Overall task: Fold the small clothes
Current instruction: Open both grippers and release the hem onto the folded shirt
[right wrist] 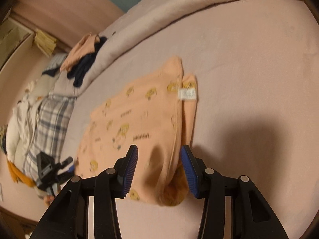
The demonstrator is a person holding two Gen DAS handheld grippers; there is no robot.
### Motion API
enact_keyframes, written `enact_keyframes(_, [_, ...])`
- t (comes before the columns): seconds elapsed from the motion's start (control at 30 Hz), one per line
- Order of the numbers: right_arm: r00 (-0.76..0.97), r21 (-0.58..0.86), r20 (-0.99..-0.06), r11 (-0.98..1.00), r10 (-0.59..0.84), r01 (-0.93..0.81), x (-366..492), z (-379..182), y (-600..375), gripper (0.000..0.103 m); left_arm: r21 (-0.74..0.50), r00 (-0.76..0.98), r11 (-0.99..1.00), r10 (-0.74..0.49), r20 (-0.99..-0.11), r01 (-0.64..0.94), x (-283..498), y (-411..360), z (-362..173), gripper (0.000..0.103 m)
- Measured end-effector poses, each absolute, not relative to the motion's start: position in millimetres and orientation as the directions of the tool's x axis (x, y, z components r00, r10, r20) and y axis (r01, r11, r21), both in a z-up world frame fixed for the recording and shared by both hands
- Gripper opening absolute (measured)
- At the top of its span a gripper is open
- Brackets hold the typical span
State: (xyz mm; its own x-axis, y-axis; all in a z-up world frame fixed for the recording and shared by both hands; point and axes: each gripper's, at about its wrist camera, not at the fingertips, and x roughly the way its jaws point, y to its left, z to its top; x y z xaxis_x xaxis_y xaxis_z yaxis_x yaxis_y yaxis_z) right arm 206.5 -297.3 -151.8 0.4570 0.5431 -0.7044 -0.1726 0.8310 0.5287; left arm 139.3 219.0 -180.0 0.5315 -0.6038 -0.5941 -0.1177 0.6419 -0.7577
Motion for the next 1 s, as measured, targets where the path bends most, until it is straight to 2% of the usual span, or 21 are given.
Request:
enact_keyframes(0.03, [0.458,0.517,-0.707,0.836,0.538,-0.185,204.6,-151.0,-295.4,0.018,-0.751,0.537,0.651,-0.598,-0.596,-0.109,138.8,216.7,-179.4,0.031])
enact_keyframes(0.07, [0.453,0.513,-0.710,0.837,0.539,-0.191,204.4,-151.4,-293.4,0.011,-0.743,0.533,0.662,-0.594,-0.602,-0.102,144.8,210.9,-177.8,0.022])
enact_keyframes(0.1, [0.452,0.512,-0.712,0.838,0.538,-0.190,203.5,-150.3,-291.4,0.009,-0.732,0.526,0.675,-0.589,-0.613,-0.097,144.4,208.3,-177.7,0.010])
enact_keyframes(0.2, [0.448,0.516,-0.714,0.837,0.538,-0.183,196.5,-150.1,-298.6,0.007,-0.715,0.505,0.695,-0.591,-0.629,-0.076,148.3,199.2,-177.6,0.004])
enact_keyframes(0.37, [0.452,0.513,-0.709,0.835,0.542,-0.196,172.2,-148.1,-304.3,0.006,-0.704,0.494,0.709,-0.594,-0.634,-0.051,137.0,200.7,-179.3,0.004])
enact_keyframes(0.5, [0.445,0.421,-0.786,0.899,0.429,-0.122,178.8,-166.6,-308.1,0.006,-0.683,0.470,0.722,-0.567,-0.677,-0.112,134.3,208.6,-193.7,0.007])
enact_keyframes(0.63, [0.460,0.400,-0.797,0.913,0.391,-0.083,190.6,-168.5,-305.4,0.006,-0.663,0.470,0.742,-0.552,-0.689,-0.101,126.7,207.6,-188.4,0.007])
enact_keyframes(0.8, [0.540,0.198,-0.813,0.976,0.218,-0.096,182.3,-145.5,-286.5,0.008,-0.618,0.499,0.782,-0.508,-0.702,-0.073,120.1,207.4,-167.2,0.005])
enact_keyframes(1.0, [0.569,0.192,-0.772,0.957,0.284,-0.217,185.1,-128.6,-248.8,0.008,-0.597,0.550,0.802,-0.497,-0.671,-0.003,127.2,186.8,-143.8,0.010])
